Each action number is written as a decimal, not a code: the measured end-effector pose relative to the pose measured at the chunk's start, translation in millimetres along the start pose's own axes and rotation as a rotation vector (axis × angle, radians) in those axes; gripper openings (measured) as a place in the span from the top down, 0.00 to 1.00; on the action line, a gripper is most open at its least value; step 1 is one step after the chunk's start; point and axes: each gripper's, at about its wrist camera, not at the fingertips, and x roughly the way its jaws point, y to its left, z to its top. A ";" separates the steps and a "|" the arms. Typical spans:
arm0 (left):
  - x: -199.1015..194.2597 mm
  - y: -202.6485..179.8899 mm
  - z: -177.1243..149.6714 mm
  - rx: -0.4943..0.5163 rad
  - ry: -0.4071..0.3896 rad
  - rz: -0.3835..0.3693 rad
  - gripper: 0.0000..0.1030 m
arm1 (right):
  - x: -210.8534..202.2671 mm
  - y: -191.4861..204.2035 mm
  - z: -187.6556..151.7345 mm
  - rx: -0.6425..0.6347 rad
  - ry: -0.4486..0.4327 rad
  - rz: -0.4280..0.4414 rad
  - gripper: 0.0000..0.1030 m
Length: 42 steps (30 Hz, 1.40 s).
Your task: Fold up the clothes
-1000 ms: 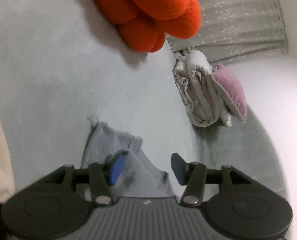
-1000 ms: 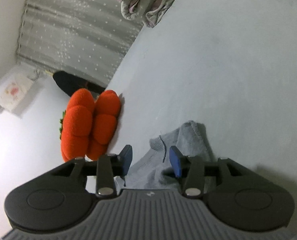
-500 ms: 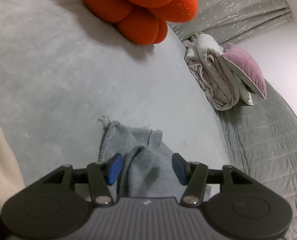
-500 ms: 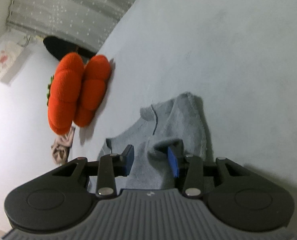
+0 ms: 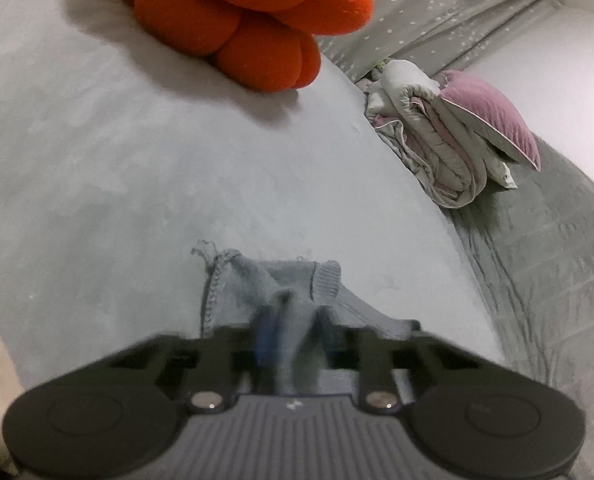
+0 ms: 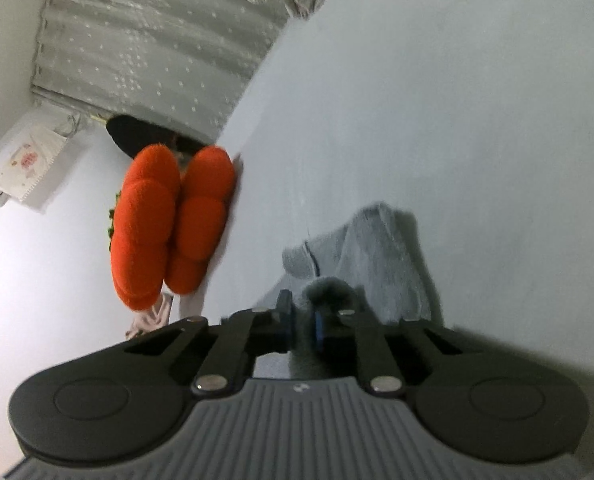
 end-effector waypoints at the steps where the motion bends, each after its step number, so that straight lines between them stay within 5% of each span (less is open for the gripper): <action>1: 0.0 -2.7 -1.0 0.022 -0.009 0.005 0.91 | -2.0 1.8 -0.4 -0.015 -0.019 -0.001 0.89; 10: -9.6 -30.9 16.6 0.160 -0.156 -0.002 0.92 | 0.3 29.7 1.3 -0.155 -0.144 0.022 0.91; 22: 36.8 -13.4 8.5 0.251 -0.144 0.126 0.88 | 51.3 2.7 8.1 -0.272 -0.115 -0.116 0.91; 25: 29.6 -17.9 12.2 0.256 -0.141 0.144 0.79 | 43.6 3.2 12.6 -0.262 -0.105 -0.100 0.91; 28: 12.5 -25.2 17.8 0.257 -0.176 0.178 0.58 | 26.7 6.5 19.7 -0.278 -0.113 -0.105 0.87; 33: -5.9 -45.7 19.6 0.285 -0.228 0.131 0.54 | -4.2 15.2 23.3 -0.294 -0.208 -0.166 0.84; 42: 29.7 -89.1 -16.8 0.471 -0.177 0.091 0.42 | 44.1 72.5 -29.7 -0.676 -0.200 -0.288 0.84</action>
